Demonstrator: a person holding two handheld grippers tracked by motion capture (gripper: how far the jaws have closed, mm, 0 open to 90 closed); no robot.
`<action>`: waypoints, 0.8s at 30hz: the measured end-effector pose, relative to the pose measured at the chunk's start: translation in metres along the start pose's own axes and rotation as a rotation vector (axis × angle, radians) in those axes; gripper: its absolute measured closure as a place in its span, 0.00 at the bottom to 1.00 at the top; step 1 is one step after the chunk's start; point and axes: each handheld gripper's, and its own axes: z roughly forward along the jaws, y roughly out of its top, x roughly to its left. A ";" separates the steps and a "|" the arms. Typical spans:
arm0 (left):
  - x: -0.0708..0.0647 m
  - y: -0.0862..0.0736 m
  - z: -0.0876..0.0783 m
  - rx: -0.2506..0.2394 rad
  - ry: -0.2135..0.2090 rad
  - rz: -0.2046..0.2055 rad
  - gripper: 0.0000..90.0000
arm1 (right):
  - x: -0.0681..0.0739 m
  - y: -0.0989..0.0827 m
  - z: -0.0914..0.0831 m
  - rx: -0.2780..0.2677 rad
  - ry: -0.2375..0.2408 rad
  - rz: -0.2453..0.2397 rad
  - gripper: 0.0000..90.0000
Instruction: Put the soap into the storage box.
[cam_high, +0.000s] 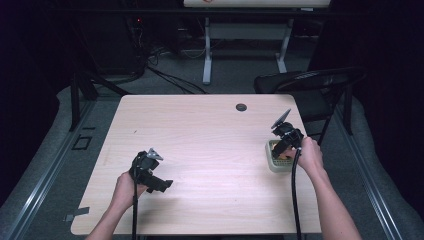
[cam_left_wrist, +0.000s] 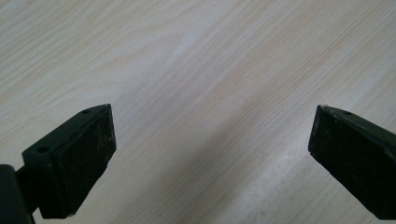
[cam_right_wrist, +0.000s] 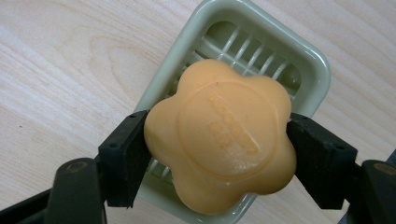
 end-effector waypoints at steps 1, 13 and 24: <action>0.000 0.000 0.000 0.000 0.000 0.000 0.01 | 0.000 0.000 0.000 0.000 0.000 0.000 0.29; 0.000 0.000 0.001 -0.001 0.000 0.000 0.01 | 0.000 0.002 0.007 -0.011 -0.002 -0.001 0.29; 0.000 0.003 0.004 0.008 -0.007 0.013 0.01 | -0.001 -0.002 0.005 -0.004 0.006 -0.002 0.25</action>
